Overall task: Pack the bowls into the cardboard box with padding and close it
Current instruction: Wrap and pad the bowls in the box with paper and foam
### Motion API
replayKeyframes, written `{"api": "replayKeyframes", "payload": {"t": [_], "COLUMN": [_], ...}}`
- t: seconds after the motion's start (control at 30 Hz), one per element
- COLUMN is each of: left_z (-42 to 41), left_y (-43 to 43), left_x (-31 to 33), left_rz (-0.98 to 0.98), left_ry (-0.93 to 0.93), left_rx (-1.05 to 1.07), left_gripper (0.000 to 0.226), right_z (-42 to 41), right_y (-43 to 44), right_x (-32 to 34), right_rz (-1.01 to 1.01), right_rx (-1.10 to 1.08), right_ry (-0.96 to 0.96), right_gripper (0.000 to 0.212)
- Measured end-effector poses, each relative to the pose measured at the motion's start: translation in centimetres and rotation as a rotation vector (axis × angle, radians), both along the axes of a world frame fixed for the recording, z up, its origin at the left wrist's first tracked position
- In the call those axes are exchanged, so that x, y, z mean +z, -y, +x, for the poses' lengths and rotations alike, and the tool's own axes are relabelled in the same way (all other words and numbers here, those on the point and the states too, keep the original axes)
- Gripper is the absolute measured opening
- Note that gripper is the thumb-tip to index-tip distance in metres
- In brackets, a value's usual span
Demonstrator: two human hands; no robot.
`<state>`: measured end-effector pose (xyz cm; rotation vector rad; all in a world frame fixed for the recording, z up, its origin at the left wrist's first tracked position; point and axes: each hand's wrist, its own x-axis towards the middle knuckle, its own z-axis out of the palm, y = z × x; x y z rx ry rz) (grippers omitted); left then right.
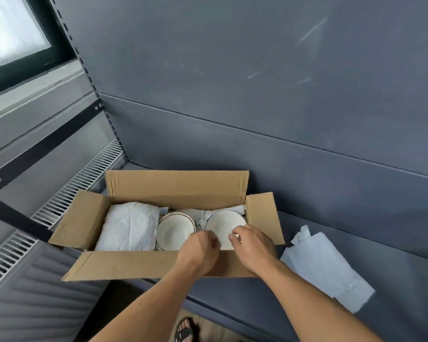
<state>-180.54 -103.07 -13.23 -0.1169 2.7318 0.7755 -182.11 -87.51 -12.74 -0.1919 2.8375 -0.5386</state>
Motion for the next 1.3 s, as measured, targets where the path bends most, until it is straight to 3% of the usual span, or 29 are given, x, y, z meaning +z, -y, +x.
{"api": "replayKeyframes", "payload": {"t": [0.27, 0.47, 0.6, 0.73, 0.87, 1.03, 1.2, 1.3], "left_z": [1.5, 2.3, 2.5, 2.5, 1.9, 0.9, 0.2, 0.1], "left_y": [-11.3, -17.6, -20.0, -22.0, -23.7, -24.9, -25.5, -25.9], "left_x": [0.8, -0.5, -3.2, -5.0, -6.2, -7.8, -8.5, -8.5], "left_rz": [0.026, 0.008, -0.005, 0.018, 0.055, 0.140, 0.253, 0.347], "left_ry": [0.023, 0.084, 0.203, 0.343, 0.419, 0.490, 0.578, 0.587], "left_rx": [-0.249, -0.400, -0.390, -0.311, -0.179, 0.058, 0.260, 0.364], "left_gripper": [0.026, 0.023, 0.033, 0.038, 0.026, 0.020, 0.049, 0.034], "right_z": [5.0, 8.1, 9.1, 8.7, 6.9, 3.7, 1.8, 1.6], "right_y": [-12.4, -20.3, -23.9, -26.4, -28.1, -29.1, -28.8, -28.4], "right_x": [-1.0, -4.2, -6.0, -7.5, -8.4, -9.1, -10.3, -10.9], "right_rz": [0.009, 0.060, 0.054, 0.049, 0.081, 0.095, 0.083, 0.114], "right_rx": [-0.252, -0.467, -0.588, -0.647, -0.657, -0.621, -0.635, -0.665], "right_ry": [-0.029, 0.118, 0.211, 0.254, 0.229, 0.220, 0.299, 0.323], "right_gripper": [0.029, 0.039, 0.041, 0.035, 0.031, 0.045, 0.055, 0.059]}}
